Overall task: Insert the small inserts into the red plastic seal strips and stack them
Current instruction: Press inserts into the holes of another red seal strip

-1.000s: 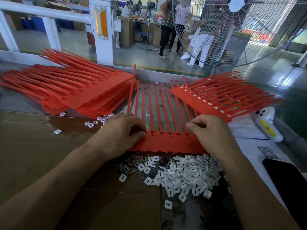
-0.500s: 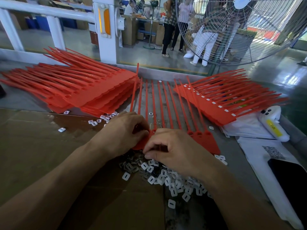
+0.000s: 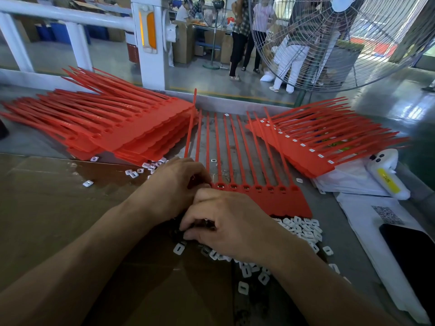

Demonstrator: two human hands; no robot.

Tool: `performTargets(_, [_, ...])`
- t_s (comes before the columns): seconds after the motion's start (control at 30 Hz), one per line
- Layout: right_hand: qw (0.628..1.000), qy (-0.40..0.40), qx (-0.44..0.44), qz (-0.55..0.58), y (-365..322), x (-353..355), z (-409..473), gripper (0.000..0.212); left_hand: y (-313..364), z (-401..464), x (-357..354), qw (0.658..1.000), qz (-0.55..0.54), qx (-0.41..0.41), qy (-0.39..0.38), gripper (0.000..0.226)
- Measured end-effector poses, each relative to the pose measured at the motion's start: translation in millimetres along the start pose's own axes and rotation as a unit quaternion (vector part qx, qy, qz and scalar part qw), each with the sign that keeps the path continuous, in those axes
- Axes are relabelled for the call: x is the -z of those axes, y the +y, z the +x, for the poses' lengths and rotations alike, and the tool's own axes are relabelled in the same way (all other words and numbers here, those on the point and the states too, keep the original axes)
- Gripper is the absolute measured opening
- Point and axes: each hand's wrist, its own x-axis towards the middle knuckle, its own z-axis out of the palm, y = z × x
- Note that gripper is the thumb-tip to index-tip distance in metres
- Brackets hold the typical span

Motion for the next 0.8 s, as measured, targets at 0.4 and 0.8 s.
performTargets(0.4, [1.0,0.007,0.023,-0.011,-1.6,-1.6,-0.7,0.014,1.8,0.8,0.7,1.0,-0.011,0.001,-0.004,0.012])
performTargets(0.8, [0.974,0.073,-0.074,0.202,2.3,10.5,-9.5,0.014,2.3,1.4,1.1,1.0,-0.015,0.0,-0.004,0.011])
